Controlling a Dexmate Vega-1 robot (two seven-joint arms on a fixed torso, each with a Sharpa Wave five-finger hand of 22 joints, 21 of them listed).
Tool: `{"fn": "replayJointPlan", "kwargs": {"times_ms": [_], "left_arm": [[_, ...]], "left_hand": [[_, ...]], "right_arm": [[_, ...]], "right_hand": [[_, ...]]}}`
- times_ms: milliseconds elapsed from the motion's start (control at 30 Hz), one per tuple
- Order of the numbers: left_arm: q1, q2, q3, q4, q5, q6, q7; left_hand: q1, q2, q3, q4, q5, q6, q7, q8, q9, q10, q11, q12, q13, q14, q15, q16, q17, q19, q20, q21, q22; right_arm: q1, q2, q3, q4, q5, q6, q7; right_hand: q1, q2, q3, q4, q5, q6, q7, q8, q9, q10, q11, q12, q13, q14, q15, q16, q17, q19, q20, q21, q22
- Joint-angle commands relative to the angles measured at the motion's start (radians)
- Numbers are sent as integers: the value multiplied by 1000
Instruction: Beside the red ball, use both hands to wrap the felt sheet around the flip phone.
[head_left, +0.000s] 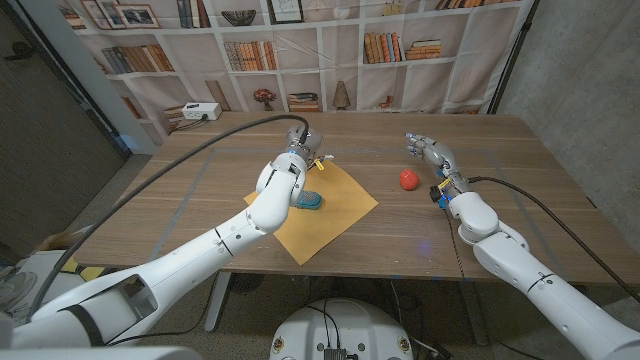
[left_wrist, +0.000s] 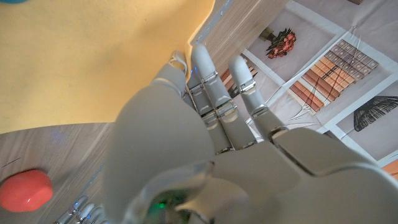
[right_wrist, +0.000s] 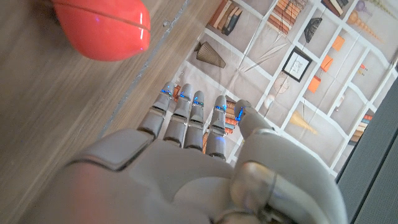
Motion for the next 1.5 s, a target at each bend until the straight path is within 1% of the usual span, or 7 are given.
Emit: {"fn": "replayJointPlan", "kwargs": {"times_ms": [33, 200, 467, 633, 800, 1100, 1500], "left_arm": [[-45, -69, 35, 177, -69, 46, 118], [-72, -90, 57, 234, -125, 69, 183], [-122, -102, 92, 291, -228, 94, 261], [-149, -103, 126, 315, -252, 122, 294], [-172, -114, 148, 351, -286, 149, 339], [-210, -162, 185, 434, -365, 212, 429], [-266, -227, 238, 548, -480, 283, 564]], "left_hand": [[4, 0, 11, 1, 4, 11, 7, -3, 0, 78, -62, -5, 158, 19, -19, 1, 5, 3, -7, 9, 1], [3, -2, 15, 0, 7, 15, 15, -7, -2, 84, -60, -8, 156, 24, -19, -2, 10, 5, -5, 15, 0], [2, -5, 22, -1, 10, 17, 18, -14, -4, 90, -59, -9, 158, 29, -20, -7, 17, 12, -5, 24, -2], [3, -9, 26, -3, 12, 23, 27, -17, -5, 96, -56, -9, 159, 37, -20, -8, 21, 13, -5, 28, -3], [4, -12, 31, -5, 14, 30, 32, -19, -6, 102, -53, -9, 160, 48, -19, -8, 25, 23, -2, 35, -4], [6, -21, 43, -7, 22, 39, 47, -28, -6, 114, -42, -15, 156, 67, -18, -13, 31, 36, -3, 45, -6], [10, -29, 55, -10, 30, 48, 59, -35, -5, 123, -30, -16, 160, 82, -17, -18, 37, 43, 3, 52, -7]], "right_arm": [[-46, -164, -43, -252, -177, -247, -19], [-30, -235, -66, -356, -224, -369, 36], [42, -318, -122, -450, -232, -515, 200], [75, -355, -153, -500, -229, -581, 279], [111, -383, -178, -544, -224, -640, 347], [174, -395, -230, -579, -233, -658, 437], [213, -353, -303, -564, -276, -619, 476]], "right_hand": [[112, -5, 35, -9, 12, 125, 22, 32, 4, 78, -5, 27, 11, 39, -16, 34, 26, 32, -1, 16, 5], [222, -31, 56, -13, 13, 216, 16, 56, 5, 152, -22, 53, 16, 49, -43, 48, 37, 38, -2, 23, 5], [270, -47, 54, -6, 5, 225, -4, 49, 4, 155, -41, 49, 14, 86, -68, 68, 43, 55, -12, 33, 6], [311, -52, 54, -10, 2, 238, -7, 47, 4, 169, -43, 50, 12, 114, -77, 85, 48, 73, -29, 43, 6], [422, -49, 68, -15, 0, 272, -15, 49, 6, 199, -62, 55, 11, 140, -106, 111, 65, 91, -66, 56, 5], [599, -26, 95, -6, 5, 202, -60, -7, 9, 104, -119, 1, 9, -2, -152, 28, 34, 33, -158, 50, 4], [718, 0, 81, 0, 4, 102, -99, -70, 14, 7, -164, -52, 9, -111, -194, -69, -26, -25, -218, 49, 6]]}}
